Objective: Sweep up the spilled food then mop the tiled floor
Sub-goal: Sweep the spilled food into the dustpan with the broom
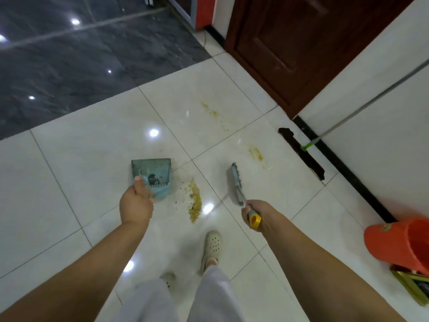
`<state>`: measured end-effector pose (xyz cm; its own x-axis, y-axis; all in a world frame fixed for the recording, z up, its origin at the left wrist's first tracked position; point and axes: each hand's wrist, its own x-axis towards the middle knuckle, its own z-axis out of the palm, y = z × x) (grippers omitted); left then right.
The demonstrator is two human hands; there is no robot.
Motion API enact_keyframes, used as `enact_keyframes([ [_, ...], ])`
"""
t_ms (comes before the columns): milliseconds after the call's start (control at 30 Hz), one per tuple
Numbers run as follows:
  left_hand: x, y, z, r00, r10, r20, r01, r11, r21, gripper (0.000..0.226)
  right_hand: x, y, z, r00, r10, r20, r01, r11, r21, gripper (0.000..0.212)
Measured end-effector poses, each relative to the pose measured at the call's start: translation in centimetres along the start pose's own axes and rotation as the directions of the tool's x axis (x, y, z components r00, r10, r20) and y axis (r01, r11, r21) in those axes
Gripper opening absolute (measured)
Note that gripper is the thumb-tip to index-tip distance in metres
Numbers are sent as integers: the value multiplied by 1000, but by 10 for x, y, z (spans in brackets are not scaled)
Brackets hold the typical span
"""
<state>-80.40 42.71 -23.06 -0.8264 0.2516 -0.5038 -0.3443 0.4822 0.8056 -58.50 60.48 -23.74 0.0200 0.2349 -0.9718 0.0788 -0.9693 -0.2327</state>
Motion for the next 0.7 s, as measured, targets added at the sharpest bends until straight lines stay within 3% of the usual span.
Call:
enact_keyframes([
  [133,6,8,30,995,-79,-66,75,995,-62,56,29,-50,-8,999,42,-27,-43,998,-44,15],
  [233,6,17,54,990,-107,-95,98,991,-93,53,39,-75,5,999,39,-11,-39,997,-72,5],
  [333,5,26,77,985,-109,-131,93,989,-119,53,41,-93,23,998,42,48,-37,995,-95,10],
  [533,8,40,106,970,-110,-216,86,989,-117,55,46,-102,60,988,100,118,-47,920,-389,8],
  [700,6,48,115,962,-100,-253,69,989,-129,53,37,-93,77,974,157,163,-45,838,-544,23],
])
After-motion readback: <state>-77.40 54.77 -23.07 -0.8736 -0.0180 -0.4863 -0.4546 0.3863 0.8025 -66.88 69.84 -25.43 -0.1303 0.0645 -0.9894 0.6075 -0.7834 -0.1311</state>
